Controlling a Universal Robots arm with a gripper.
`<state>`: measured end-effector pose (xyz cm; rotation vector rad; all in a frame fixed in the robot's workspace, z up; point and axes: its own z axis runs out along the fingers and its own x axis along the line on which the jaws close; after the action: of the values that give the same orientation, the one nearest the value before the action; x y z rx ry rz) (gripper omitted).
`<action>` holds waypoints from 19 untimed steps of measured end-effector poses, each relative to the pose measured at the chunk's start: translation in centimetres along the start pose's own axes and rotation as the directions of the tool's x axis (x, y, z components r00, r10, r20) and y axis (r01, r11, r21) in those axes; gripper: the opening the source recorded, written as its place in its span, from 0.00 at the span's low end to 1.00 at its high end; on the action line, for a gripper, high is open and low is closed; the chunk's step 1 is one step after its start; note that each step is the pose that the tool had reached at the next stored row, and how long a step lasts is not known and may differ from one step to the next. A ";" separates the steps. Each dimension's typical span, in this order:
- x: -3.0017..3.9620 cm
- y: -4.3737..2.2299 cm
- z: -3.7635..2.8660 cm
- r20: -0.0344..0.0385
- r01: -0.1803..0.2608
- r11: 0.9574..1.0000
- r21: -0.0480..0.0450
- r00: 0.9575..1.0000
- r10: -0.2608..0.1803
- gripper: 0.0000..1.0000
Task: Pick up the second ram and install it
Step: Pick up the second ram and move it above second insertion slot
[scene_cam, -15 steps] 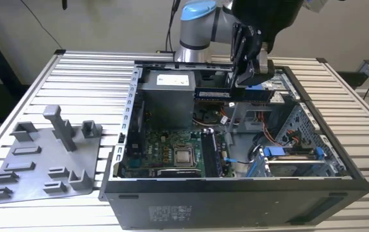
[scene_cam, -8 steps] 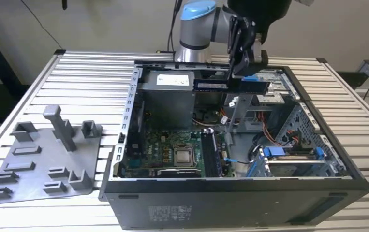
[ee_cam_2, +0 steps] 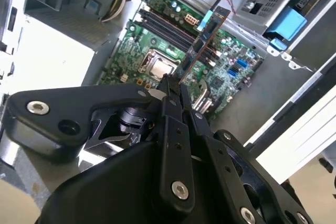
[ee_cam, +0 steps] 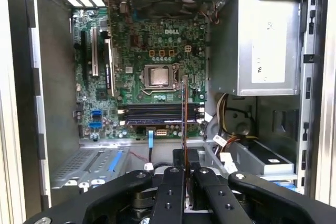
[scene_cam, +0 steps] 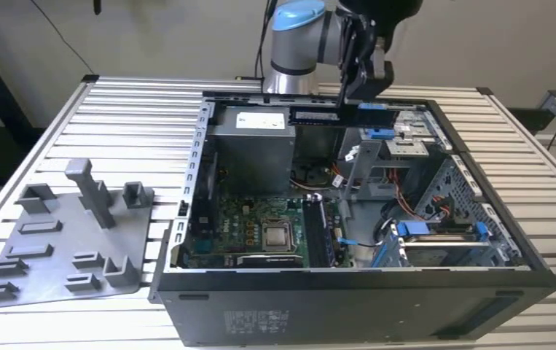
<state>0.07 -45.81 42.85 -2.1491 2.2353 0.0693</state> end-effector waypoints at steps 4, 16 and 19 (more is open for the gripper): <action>-0.98 0.04 0.06 0.001 0.000 1.000 0.000 1.000 0.000 0.14; -3.49 0.14 0.21 0.003 0.000 1.000 0.000 1.000 0.000 0.14; -3.59 0.13 0.21 0.003 0.000 1.000 0.000 1.000 0.000 0.14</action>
<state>0.07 -42.22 42.85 -2.1478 2.2335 0.0728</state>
